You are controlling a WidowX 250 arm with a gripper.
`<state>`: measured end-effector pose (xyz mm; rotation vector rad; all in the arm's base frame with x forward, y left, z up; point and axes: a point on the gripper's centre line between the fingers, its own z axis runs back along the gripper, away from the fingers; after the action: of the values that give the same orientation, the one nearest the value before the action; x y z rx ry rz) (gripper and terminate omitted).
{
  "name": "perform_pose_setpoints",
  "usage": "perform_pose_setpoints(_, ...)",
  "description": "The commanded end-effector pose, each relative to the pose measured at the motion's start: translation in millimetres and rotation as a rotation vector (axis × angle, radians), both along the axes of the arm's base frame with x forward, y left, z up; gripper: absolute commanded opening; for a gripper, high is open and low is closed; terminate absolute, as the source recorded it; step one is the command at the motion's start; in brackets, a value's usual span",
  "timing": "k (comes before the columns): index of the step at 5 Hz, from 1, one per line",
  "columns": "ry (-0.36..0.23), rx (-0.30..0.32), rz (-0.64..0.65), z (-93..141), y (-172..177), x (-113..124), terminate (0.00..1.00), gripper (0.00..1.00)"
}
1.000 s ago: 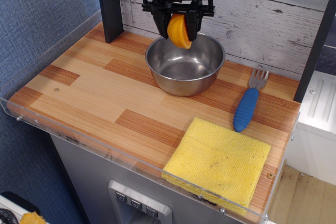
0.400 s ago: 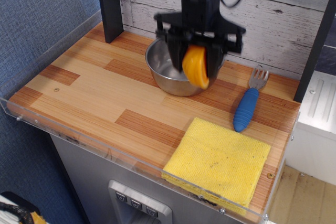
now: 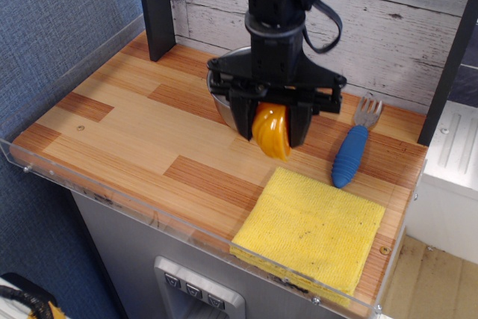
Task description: Put the orange on the towel
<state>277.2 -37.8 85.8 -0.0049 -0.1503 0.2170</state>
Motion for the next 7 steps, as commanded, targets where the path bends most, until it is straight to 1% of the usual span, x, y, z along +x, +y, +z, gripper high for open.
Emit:
perform_pose_setpoints(1,-0.027,0.009,-0.036,-7,-28,-15,0.00,0.00)
perform_pose_setpoints(2,-0.017,0.024,-0.056,-16,-40,-21,0.00,0.00)
perform_pose_setpoints(3,0.010,0.040,-0.058,-23,-46,-25,0.00,0.00)
perform_pose_setpoints(5,0.067,0.040,-0.033,-38,-45,-27,0.00,0.00)
perform_pose_setpoints(6,0.077,0.047,-0.035,-42,-47,-26,0.00,0.00)
perform_pose_setpoints(7,0.103,0.053,-0.021,-48,-47,-24,0.00,1.00)
